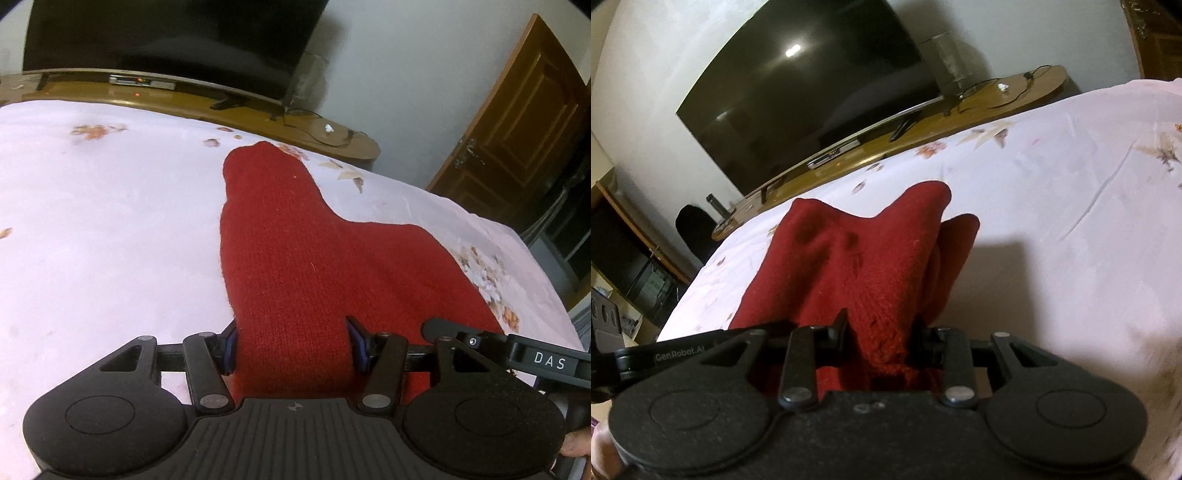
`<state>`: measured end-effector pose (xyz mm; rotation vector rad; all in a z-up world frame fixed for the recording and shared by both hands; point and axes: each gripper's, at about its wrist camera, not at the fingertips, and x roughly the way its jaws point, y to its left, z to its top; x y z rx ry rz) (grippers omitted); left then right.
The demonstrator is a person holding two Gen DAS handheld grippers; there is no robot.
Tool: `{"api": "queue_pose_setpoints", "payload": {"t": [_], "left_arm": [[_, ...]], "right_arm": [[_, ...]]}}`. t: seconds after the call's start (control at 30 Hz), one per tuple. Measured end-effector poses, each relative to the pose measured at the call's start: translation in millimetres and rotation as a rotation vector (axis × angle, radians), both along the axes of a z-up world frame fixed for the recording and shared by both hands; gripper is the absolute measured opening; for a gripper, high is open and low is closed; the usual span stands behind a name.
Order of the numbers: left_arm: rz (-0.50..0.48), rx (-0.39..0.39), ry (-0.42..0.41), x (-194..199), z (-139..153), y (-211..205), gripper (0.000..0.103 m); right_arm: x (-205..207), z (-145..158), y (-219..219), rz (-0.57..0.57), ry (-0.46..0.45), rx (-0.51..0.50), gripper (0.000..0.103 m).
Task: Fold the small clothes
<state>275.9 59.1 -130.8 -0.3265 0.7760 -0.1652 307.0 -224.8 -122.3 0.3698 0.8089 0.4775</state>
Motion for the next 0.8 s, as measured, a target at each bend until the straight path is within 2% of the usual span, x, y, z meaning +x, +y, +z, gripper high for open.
{"api": "queue_pose_setpoints", "payload": {"t": [0.37,0.57,0.8], "left_arm": [[0.006,-0.003,-0.004,-62.9,-8.5,53.5,0.056],[0.015,-0.004,0.012,-77.9,-30.0,67.9,0.056],[0.026,0.007,0.02,-78.3,-52.5,66.8,0.057]], "right_arm": [[-55.4,-1.5,46.7,0.007,0.007,0.007,0.031],[-65.1,-17.2,63.9,0.007,0.026,0.002,0.031],[-70.5,-39.5,73.3,-0.008,0.047,-0.019,0.032]]}}
